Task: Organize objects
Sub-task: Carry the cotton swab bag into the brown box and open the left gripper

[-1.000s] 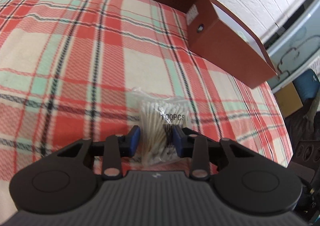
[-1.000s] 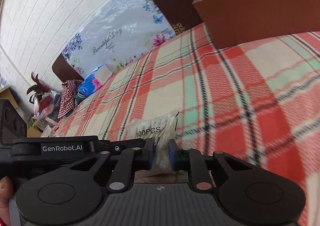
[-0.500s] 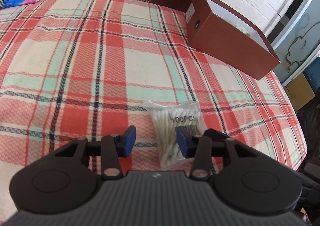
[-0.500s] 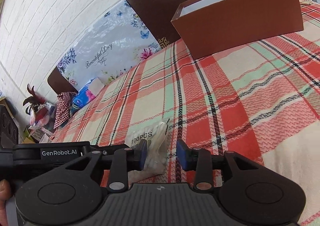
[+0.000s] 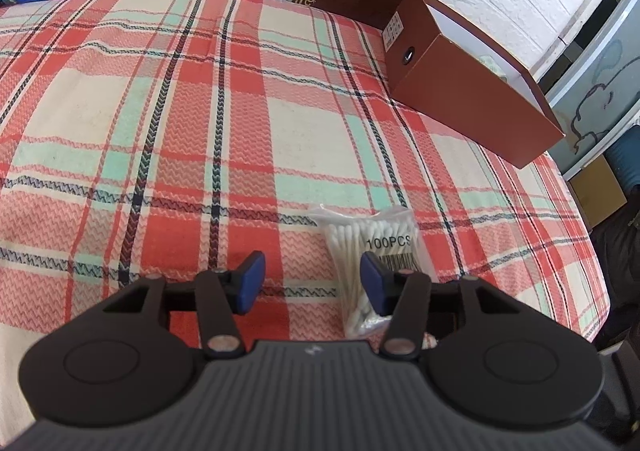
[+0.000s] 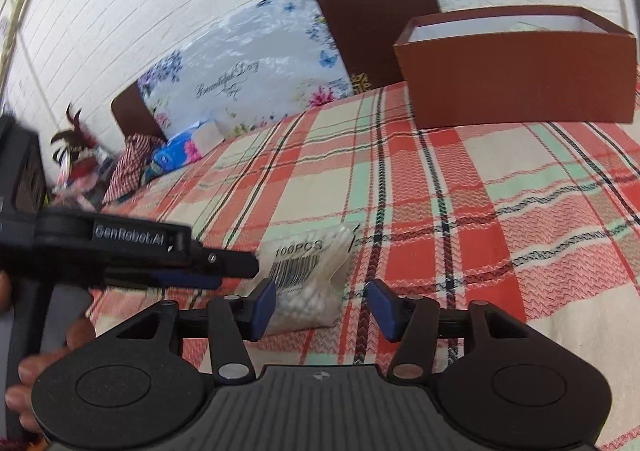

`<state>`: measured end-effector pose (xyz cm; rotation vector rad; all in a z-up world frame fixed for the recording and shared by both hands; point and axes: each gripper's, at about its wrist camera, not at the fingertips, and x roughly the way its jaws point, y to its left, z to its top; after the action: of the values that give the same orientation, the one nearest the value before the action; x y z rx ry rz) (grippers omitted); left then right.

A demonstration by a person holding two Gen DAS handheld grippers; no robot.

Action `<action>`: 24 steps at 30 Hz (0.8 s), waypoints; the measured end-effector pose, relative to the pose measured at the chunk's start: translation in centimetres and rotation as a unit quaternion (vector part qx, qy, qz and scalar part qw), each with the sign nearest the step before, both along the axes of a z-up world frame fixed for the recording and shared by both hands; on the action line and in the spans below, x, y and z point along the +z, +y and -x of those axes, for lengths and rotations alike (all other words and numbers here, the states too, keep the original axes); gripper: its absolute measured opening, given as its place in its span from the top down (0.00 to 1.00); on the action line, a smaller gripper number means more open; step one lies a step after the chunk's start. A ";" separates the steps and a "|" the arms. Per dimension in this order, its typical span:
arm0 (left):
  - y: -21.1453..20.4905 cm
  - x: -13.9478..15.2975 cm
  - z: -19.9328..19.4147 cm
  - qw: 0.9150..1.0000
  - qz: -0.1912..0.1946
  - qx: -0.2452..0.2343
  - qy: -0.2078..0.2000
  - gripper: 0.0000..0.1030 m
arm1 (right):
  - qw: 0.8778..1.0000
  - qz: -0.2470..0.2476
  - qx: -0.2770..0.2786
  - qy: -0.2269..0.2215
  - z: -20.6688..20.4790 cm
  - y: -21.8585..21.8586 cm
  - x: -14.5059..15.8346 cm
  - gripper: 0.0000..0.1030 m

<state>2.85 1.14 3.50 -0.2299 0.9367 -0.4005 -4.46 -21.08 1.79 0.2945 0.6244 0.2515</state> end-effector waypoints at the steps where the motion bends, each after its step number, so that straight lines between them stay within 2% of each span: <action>1: 0.0 0.0 0.0 1.000 0.001 -0.001 0.001 0.47 | 1.000 0.009 0.006 -0.001 0.0 0.4 0.0 0.44; 5: 0.0 0.0 -0.1 1.000 0.005 -0.005 0.003 0.47 | 0.999 0.040 0.024 -0.010 0.1 1.5 0.0 0.40; 11: 0.2 0.4 0.0 0.999 0.030 -0.017 0.004 0.41 | 0.998 0.055 0.026 -0.012 0.0 2.0 -0.1 0.34; 17: -0.5 0.2 -0.1 0.998 0.051 -0.037 0.016 0.41 | 0.997 0.068 0.033 -0.019 -0.2 2.4 -0.2 0.32; 19: -1.0 0.1 -0.1 0.997 0.059 -0.050 0.019 0.41 | 0.996 0.075 0.034 -0.023 -0.3 2.5 -0.2 0.28; 24: -2.0 -1.1 -0.5 0.996 0.050 -0.062 0.039 0.45 | 0.996 0.077 0.038 -0.024 -0.6 2.6 -0.6 0.25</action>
<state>3.35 -0.88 2.40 -0.2816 1.0121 -0.5579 -3.81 -18.48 1.16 0.1163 0.6048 0.2803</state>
